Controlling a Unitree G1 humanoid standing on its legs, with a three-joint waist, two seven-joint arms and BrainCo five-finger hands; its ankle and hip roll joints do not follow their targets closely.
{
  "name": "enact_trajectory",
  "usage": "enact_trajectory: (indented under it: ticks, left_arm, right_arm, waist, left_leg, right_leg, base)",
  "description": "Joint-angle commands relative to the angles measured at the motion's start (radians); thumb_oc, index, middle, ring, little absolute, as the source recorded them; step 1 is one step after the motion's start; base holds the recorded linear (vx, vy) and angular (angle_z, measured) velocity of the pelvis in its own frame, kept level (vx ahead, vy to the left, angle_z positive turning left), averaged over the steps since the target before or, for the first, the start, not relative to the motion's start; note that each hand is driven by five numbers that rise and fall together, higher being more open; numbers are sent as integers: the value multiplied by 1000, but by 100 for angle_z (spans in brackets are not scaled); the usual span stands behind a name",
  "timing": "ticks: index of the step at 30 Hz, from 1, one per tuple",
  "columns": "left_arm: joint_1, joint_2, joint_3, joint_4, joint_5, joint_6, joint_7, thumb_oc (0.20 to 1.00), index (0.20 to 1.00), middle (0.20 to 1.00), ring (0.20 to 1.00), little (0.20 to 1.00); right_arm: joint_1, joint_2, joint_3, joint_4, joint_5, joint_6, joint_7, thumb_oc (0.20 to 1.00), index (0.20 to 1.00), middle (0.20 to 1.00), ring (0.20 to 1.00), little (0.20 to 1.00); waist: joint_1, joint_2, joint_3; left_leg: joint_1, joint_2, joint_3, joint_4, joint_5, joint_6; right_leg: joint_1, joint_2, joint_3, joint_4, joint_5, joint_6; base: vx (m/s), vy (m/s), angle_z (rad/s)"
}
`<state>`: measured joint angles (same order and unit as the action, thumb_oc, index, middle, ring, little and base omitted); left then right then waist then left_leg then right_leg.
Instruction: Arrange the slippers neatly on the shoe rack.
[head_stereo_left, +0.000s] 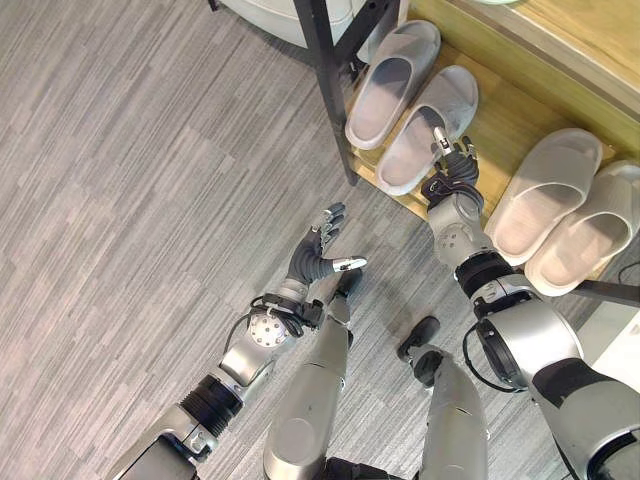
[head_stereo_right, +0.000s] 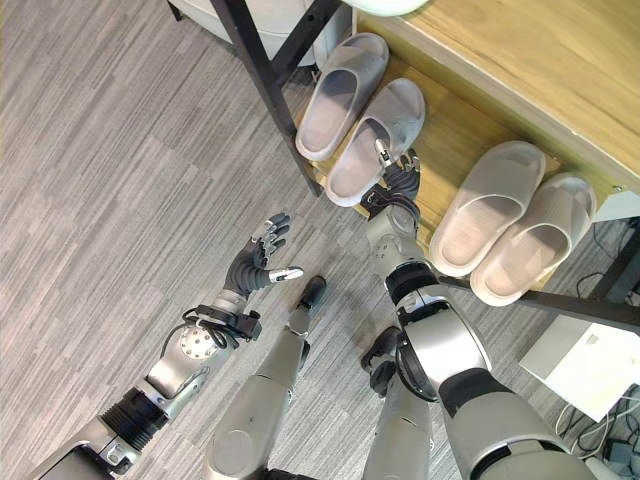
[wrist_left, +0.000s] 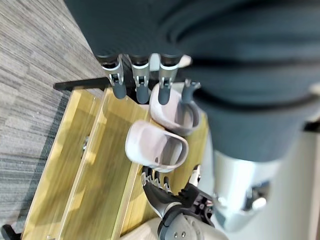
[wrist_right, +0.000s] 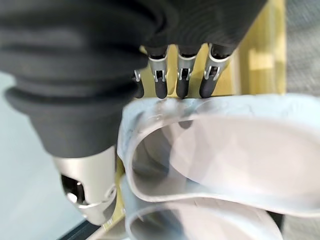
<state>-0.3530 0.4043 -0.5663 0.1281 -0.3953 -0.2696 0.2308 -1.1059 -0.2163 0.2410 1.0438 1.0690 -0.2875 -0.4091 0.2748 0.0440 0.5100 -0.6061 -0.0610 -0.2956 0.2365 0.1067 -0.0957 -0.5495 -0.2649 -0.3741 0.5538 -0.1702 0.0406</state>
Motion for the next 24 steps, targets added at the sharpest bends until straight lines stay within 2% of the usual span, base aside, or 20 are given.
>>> enact_trajectory:
  ticks: [1,12,17,18,19,20,21,22,24]
  left_arm:
    - [-16,0,-4,-31,-23,-26,-20,1000,1000,1000,1000,1000]
    - [-11,-4,-20,-29,-33,-30,-38,1000,1000,1000,1000,1000]
    - [-15,-5,-24,-20,-30,-29,-48,1000,1000,1000,1000,1000]
    - [-12,-7,-13,-17,-32,-27,-55,1000,1000,1000,1000,1000]
    - [-11,-7,-12,-17,-32,-27,-55,1000,1000,1000,1000,1000]
    - [-9,-8,-1,-19,-35,-28,-55,1000,1000,1000,1000,1000]
    - [12,-18,38,-23,-40,-25,-55,1000,1000,1000,1000,1000]
    - [18,-20,52,-22,-38,-25,-56,1000,1000,1000,1000,1000]
    - [43,-28,79,-17,-42,-20,-62,1000,1000,1000,1000,1000]
  right_arm:
    - [-20,-39,-4,-30,46,-14,46,1000,1000,1000,1000,1000]
    - [-66,-195,-80,13,100,-48,60,1000,1000,1000,1000,1000]
    - [-40,-206,-63,13,91,-36,78,1000,1000,1000,1000,1000]
    - [-3,-205,-12,-29,-7,-11,80,1000,1000,1000,1000,1000]
    - [-2,-205,-12,-30,-8,-11,79,1000,1000,1000,1000,1000]
    - [27,-201,11,-77,-71,-7,71,1000,1000,1000,1000,1000]
    - [180,-177,68,-297,-283,2,63,1000,1000,1000,1000,1000]
    - [240,-171,87,-386,-339,-1,80,1000,1000,1000,1000,1000]
    - [366,-148,117,-528,-431,10,118,1000,1000,1000,1000,1000]
  waist:
    - [34,-9,-19]
    - [34,4,-22]
    - [28,7,-20]
    - [17,1,-25]
    - [17,1,-24]
    - [10,-4,-29]
    - [-12,-16,-46]
    - [-21,-20,-51]
    - [-46,-33,-78]
  left_leg:
    - [34,12,48,74,-216,27]
    - [32,6,50,77,-219,29]
    - [39,8,56,73,-216,30]
    - [58,11,65,60,-210,30]
    - [59,12,65,60,-210,30]
    - [72,13,69,46,-205,29]
    - [119,23,79,-5,-183,28]
    - [126,23,81,-22,-150,29]
    - [172,36,88,-63,-135,29]
  right_leg:
    - [111,-26,47,-72,-73,91]
    - [110,-35,44,-59,-78,97]
    - [110,-35,47,-61,-76,98]
    - [124,-31,55,-79,-64,98]
    - [124,-30,55,-80,-64,98]
    - [137,-26,57,-98,-55,98]
    - [183,-10,58,-163,-25,96]
    - [194,-6,52,-197,14,92]
    - [243,8,49,-261,42,94]
  base:
    - [1,-13,5]
    - [1,-2,1]
    - [0,0,0]
    - [0,0,0]
    - [0,0,0]
    - [-19,15,-3]
    - [-107,55,-6]
    - [-96,49,-11]
    - [-13,13,-21]
